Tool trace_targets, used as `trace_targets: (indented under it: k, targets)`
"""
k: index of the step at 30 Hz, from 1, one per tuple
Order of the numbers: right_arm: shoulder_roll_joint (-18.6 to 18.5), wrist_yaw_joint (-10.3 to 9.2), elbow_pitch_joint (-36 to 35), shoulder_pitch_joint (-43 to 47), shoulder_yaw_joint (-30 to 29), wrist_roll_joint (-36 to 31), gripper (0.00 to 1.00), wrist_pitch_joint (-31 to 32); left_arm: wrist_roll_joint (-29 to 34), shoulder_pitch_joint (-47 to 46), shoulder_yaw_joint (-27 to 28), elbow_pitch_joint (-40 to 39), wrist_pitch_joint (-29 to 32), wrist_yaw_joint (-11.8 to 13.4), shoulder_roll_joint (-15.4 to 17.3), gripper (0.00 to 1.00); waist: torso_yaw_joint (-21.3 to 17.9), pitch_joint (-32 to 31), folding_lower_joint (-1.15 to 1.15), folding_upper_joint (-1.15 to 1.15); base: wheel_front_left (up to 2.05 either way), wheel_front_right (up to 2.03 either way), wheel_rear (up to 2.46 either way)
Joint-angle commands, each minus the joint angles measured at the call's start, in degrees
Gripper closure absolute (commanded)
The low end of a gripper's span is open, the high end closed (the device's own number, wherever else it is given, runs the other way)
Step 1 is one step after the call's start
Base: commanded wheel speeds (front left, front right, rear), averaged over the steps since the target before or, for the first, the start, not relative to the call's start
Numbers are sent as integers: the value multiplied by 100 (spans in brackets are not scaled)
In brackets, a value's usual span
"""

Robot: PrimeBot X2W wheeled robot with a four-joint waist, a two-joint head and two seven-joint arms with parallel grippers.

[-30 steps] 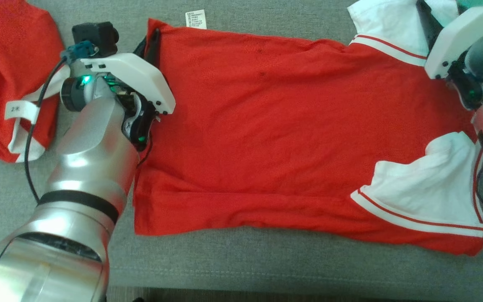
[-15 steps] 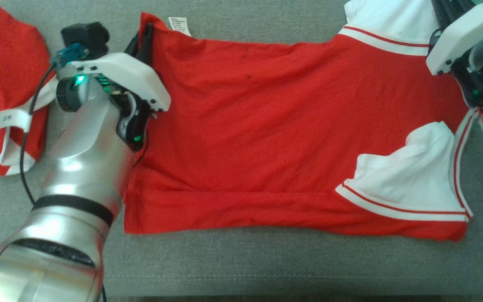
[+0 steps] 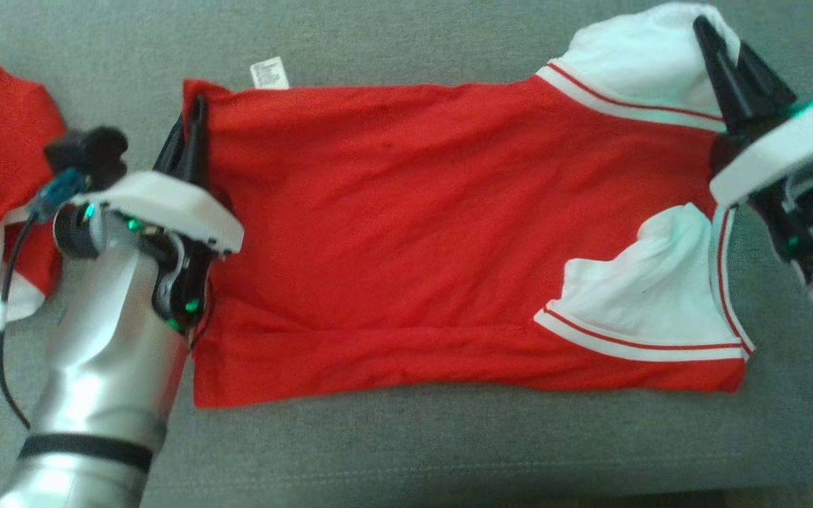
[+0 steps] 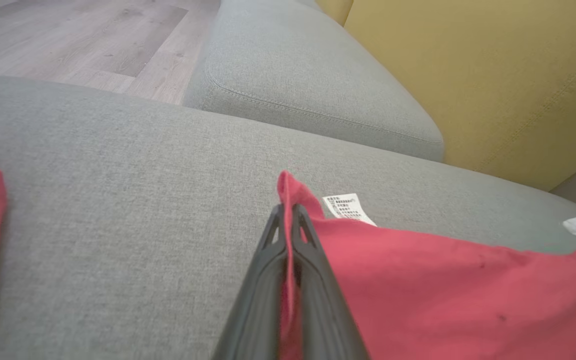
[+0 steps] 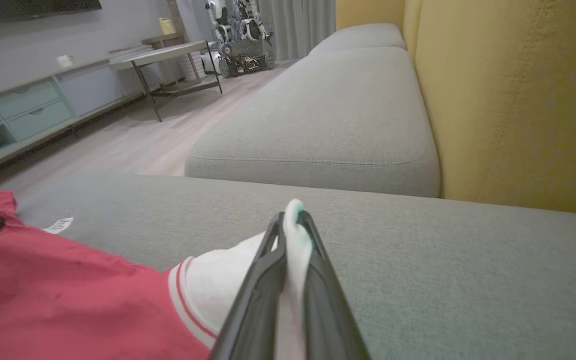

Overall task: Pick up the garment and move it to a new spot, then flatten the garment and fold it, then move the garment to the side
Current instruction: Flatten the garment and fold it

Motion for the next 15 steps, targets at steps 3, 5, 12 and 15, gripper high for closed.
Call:
trace_targets:
  k: [3, 5, 12, 15]
  targets:
    - [-281, -5, -676, 559, -100, 278, 100, -128, -102, 341, 272, -662, -61, 101, 318, 100, -78, -114, 0, 0, 0, 0, 0]
    - [-378, -5, -1022, 868, -197, 449, 100, -146, -161, 608, 313, -979, 7, 174, 385, 100, -101, -149, 0, 0, 0, 0, 0]
    - [-588, -5, -1980, 2134, -602, 863, 100, -127, -614, 1708, 583, -2117, 383, 460, 531, 100, -213, -265, 0, 0, 0, 0, 0]
    - [-506, -5, -2101, 2524, -736, 867, 100, -107, -756, 2079, 659, -2432, 512, 549, 582, 100, -244, -272, 0, 0, 0, 0, 0]
